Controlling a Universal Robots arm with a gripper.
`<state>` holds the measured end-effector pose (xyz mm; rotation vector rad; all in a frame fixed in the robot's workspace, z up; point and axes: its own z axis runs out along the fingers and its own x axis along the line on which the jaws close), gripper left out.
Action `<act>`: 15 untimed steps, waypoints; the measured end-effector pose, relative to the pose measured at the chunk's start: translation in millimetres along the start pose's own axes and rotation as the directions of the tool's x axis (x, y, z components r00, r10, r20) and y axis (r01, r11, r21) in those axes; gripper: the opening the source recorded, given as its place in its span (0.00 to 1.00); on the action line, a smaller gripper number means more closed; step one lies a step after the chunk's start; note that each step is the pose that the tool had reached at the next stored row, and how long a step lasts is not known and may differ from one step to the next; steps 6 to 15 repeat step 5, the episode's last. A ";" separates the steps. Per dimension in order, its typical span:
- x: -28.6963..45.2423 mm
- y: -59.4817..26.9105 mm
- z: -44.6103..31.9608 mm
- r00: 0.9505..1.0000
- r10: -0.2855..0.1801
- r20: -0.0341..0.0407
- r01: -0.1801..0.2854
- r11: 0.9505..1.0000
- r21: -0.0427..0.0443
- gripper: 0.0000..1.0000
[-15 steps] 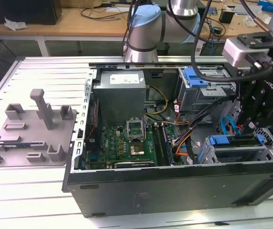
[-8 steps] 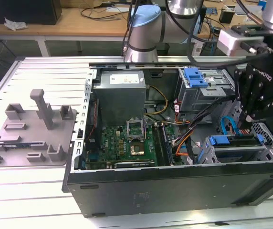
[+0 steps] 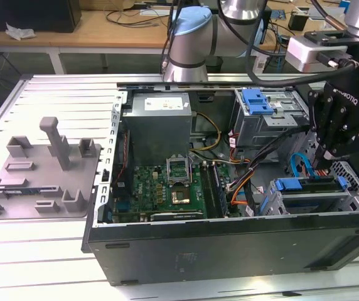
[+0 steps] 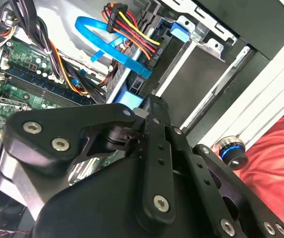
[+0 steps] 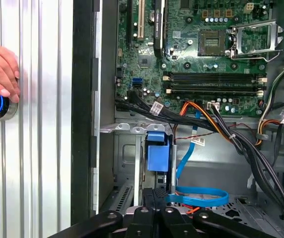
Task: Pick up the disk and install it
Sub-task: 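Insert the second disk wire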
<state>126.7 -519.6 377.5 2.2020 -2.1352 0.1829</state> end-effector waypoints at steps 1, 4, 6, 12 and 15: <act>0.0 0.0 0.0 1.000 0.000 0.000 0.000 1.000 0.000 0.11; 0.0 0.0 0.0 1.000 -0.003 0.000 0.003 1.000 0.000 0.11; 0.0 0.0 0.0 1.000 -0.003 0.000 0.003 1.000 0.000 0.11; 0.0 0.0 0.0 1.000 -0.003 0.000 0.003 1.000 0.000 0.11; 0.0 0.0 0.0 1.000 -0.003 0.000 0.003 1.000 0.000 0.11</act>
